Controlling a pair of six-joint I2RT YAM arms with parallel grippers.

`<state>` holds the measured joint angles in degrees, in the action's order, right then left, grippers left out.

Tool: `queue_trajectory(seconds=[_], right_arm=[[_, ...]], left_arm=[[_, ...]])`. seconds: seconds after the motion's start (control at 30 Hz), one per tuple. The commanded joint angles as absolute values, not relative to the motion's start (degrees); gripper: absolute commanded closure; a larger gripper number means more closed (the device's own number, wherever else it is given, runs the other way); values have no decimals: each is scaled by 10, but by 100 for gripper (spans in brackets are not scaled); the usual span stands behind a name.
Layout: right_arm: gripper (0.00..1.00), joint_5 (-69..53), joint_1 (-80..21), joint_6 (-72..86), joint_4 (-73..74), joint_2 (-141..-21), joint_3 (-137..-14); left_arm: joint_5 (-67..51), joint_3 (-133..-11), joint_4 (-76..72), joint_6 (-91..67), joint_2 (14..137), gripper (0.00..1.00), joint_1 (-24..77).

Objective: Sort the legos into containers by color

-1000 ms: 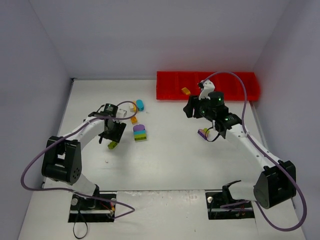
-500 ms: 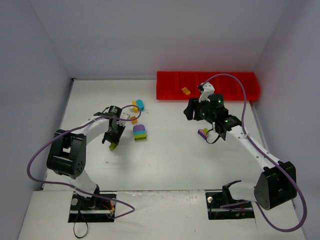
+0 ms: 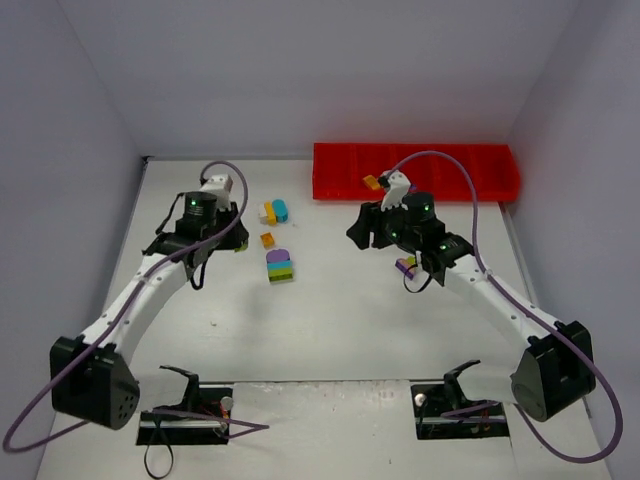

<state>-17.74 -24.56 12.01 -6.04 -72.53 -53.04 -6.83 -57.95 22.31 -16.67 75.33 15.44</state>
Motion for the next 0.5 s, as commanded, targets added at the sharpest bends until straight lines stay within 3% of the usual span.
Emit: queue_trajectory(seconds=[0.0, 0.23, 0.47], right_arm=[[44, -217, -277, 146, -134, -723, -574], [37, -240, -344, 130, -199, -774, -652], [33, -237, -395, 106, -230, -853, -743]], left_arm=[[-93, -588, 86, -325, 689, 100, 158], [-104, -592, -38, -488, 647, 100, 172], [-100, -613, -83, -534, 633, 100, 195]])
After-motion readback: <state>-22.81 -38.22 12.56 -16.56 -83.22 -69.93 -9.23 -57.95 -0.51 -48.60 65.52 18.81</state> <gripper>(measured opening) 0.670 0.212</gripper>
